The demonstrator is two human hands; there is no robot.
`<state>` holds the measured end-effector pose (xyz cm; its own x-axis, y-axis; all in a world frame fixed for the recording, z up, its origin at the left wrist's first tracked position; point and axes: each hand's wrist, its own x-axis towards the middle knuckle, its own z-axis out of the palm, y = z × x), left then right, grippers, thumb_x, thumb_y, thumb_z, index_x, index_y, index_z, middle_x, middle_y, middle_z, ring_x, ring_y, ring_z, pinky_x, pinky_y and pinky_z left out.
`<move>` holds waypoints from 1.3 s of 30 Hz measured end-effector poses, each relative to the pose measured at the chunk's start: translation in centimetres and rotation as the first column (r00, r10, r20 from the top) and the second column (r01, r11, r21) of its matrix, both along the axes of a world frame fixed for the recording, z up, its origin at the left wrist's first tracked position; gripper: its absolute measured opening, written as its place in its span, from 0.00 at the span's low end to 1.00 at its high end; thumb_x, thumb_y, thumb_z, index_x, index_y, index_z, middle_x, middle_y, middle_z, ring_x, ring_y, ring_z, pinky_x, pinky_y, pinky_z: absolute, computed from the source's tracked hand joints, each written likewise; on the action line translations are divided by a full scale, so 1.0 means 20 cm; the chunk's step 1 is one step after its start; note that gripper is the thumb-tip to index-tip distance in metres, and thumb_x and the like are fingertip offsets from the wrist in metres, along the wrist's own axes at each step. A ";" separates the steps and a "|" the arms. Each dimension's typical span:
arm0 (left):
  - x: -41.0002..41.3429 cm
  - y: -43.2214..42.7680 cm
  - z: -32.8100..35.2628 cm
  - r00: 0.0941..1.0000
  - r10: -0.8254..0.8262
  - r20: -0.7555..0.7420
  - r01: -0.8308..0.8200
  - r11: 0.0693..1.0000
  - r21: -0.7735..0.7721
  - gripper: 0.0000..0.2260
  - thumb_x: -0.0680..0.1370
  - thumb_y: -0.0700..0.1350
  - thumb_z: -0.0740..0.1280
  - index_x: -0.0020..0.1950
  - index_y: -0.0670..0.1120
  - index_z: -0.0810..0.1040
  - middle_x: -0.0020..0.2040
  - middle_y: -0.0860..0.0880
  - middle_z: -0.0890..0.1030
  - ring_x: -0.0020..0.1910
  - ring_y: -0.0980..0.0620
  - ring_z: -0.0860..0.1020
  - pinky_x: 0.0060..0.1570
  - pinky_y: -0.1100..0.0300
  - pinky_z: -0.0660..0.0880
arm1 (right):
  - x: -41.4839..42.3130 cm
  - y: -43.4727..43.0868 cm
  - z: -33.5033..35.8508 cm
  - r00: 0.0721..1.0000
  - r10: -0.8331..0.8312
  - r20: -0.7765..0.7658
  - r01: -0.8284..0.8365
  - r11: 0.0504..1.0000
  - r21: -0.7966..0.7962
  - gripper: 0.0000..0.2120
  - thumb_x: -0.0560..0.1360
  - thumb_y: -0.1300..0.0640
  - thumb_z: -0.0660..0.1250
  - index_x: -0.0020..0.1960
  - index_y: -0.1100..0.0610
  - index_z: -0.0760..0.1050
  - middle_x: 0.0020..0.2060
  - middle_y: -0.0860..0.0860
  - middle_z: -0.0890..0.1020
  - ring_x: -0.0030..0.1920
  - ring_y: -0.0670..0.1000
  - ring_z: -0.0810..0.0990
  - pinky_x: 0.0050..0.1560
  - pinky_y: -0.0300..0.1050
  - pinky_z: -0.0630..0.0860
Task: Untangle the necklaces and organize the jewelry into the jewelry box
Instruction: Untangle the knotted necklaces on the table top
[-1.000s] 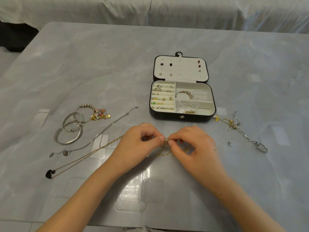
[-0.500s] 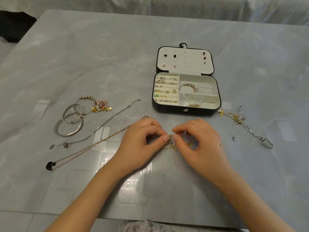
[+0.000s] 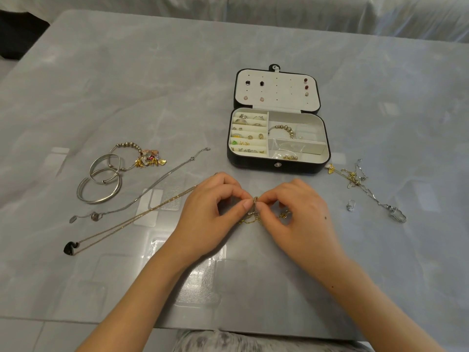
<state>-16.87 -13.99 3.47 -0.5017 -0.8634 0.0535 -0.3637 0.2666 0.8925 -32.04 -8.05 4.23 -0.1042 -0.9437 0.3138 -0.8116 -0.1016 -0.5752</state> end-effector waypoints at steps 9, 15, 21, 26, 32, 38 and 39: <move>0.01 0.00 0.00 1.000 -0.004 -0.007 0.004 1.000 -0.007 0.10 0.69 0.57 0.65 0.42 0.54 0.81 0.43 0.56 0.75 0.40 0.55 0.75 0.39 0.61 0.73 | 0.01 0.00 -0.01 0.998 -0.026 0.053 0.022 0.996 0.087 0.05 0.69 0.54 0.66 0.40 0.52 0.80 0.33 0.40 0.76 0.35 0.37 0.68 0.40 0.29 0.63; 0.00 0.00 0.00 1.000 -0.023 0.017 0.023 1.000 -0.019 0.11 0.68 0.56 0.66 0.41 0.51 0.82 0.40 0.55 0.76 0.41 0.54 0.75 0.39 0.63 0.71 | 0.01 0.00 -0.01 0.993 -0.037 0.115 0.024 0.994 0.111 0.04 0.67 0.54 0.66 0.38 0.53 0.79 0.31 0.36 0.71 0.36 0.36 0.69 0.39 0.29 0.65; 0.02 -0.01 0.03 0.998 -0.064 0.028 0.062 0.997 0.054 0.05 0.68 0.51 0.70 0.38 0.52 0.82 0.40 0.55 0.76 0.41 0.57 0.75 0.41 0.70 0.68 | 0.00 0.01 -0.01 0.991 0.038 0.132 -0.052 0.993 0.108 0.09 0.68 0.49 0.61 0.37 0.53 0.78 0.32 0.37 0.71 0.39 0.40 0.70 0.43 0.27 0.67; 0.02 -0.03 0.07 0.988 -0.128 0.088 0.124 0.991 0.050 0.03 0.67 0.47 0.70 0.36 0.48 0.82 0.40 0.54 0.76 0.40 0.56 0.75 0.41 0.68 0.70 | -0.01 0.02 -0.02 0.988 0.084 0.131 -0.102 0.984 0.144 0.07 0.67 0.50 0.61 0.37 0.51 0.76 0.32 0.39 0.73 0.38 0.40 0.71 0.43 0.26 0.66; 0.02 -0.04 0.08 0.987 -0.146 0.066 0.141 0.987 0.074 0.03 0.67 0.44 0.69 0.35 0.46 0.81 0.40 0.54 0.78 0.41 0.55 0.77 0.42 0.66 0.73 | -0.01 0.01 -0.01 0.957 0.052 0.284 -0.108 0.977 0.185 0.03 0.65 0.57 0.66 0.35 0.49 0.75 0.28 0.39 0.73 0.38 0.42 0.73 0.40 0.27 0.67; 0.00 -0.03 0.06 0.997 -0.036 -0.069 0.045 0.990 0.132 0.08 0.64 0.52 0.67 0.34 0.49 0.81 0.40 0.53 0.78 0.40 0.58 0.77 0.42 0.68 0.72 | -0.03 -0.02 0.01 0.950 0.017 0.311 -0.081 0.977 0.196 0.06 0.64 0.55 0.66 0.33 0.44 0.73 0.34 0.35 0.76 0.38 0.45 0.72 0.40 0.31 0.67; 0.00 -0.03 0.05 0.996 -0.006 -0.090 0.019 0.989 0.147 0.08 0.64 0.52 0.67 0.34 0.49 0.81 0.40 0.53 0.78 0.40 0.58 0.77 0.42 0.69 0.71 | -0.03 -0.02 0.01 0.954 0.006 0.301 -0.068 0.978 0.196 0.06 0.63 0.55 0.66 0.33 0.44 0.72 0.34 0.35 0.76 0.38 0.45 0.72 0.39 0.31 0.67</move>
<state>-16.92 -14.51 4.52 -0.5114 -0.8589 -0.0286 -0.2781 0.1339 0.9512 -32.69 -8.45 4.34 -0.1272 -0.9890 0.0760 -0.5982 0.0153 -0.8012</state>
